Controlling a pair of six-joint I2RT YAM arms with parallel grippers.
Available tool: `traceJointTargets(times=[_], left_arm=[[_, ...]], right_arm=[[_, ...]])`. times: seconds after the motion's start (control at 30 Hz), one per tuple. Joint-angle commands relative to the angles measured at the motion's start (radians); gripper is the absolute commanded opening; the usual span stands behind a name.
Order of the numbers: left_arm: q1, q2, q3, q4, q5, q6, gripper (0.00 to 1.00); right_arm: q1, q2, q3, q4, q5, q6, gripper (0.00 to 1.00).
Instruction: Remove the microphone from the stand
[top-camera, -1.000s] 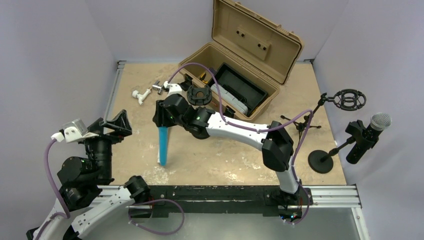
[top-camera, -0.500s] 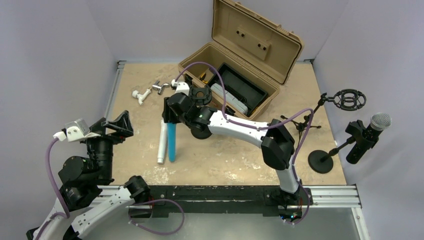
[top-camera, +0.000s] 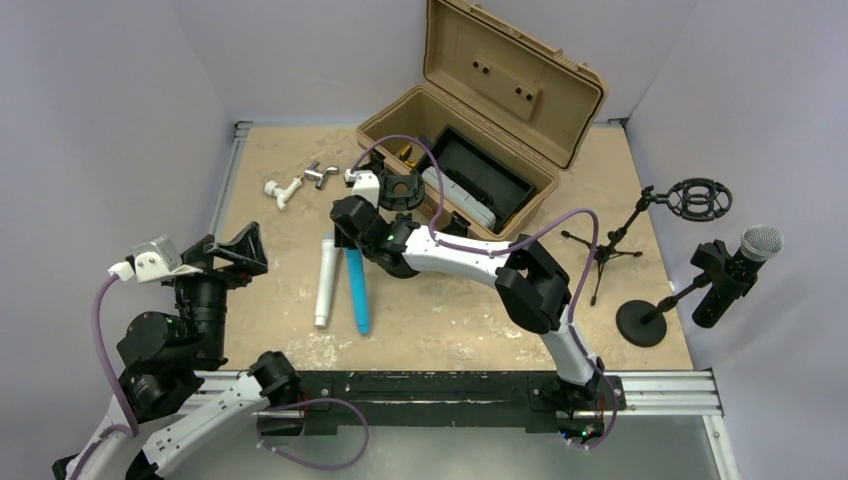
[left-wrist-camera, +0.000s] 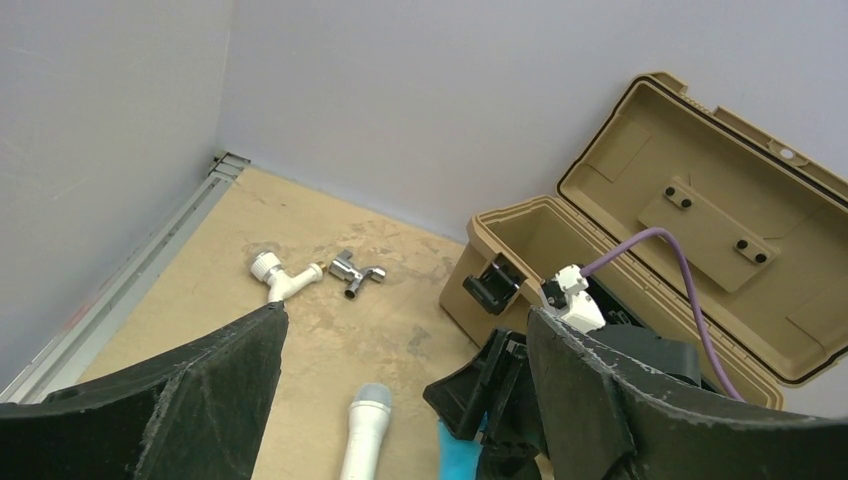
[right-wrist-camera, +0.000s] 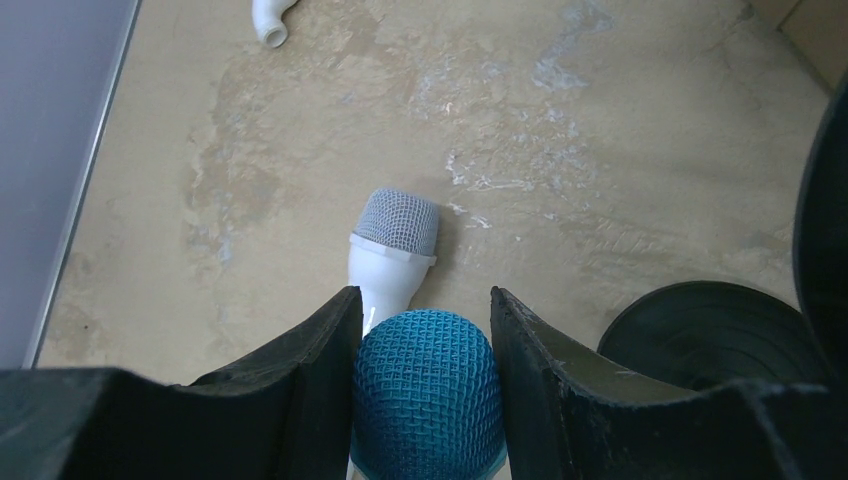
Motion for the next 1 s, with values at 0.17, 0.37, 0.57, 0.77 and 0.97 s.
traceJointTargets(times=[0.17,0.37,0.57,0.77,0.97], left_arm=[[0.002,0.017,0.028,0.003,0.024,-0.019,0.86],[0.002,0.017,0.028,0.003,0.027,-0.020,0.86],[0.002,0.019,0.029,0.002,0.029,-0.022,0.86],[0.003,0.022,0.029,0.001,0.032,-0.020,0.86],[0.003,0.025,0.028,0.001,0.035,-0.020,0.86]], right_arm=[[0.001,0.026,0.023,0.063,0.103,0.011,0.02],[0.001,0.019,-0.010,0.098,0.144,0.003,0.09],[0.001,0.030,0.009,0.095,0.151,-0.018,0.34],[0.001,0.016,0.013,0.090,0.155,-0.044,0.53],[0.005,-0.016,0.005,0.107,0.140,-0.072,0.61]])
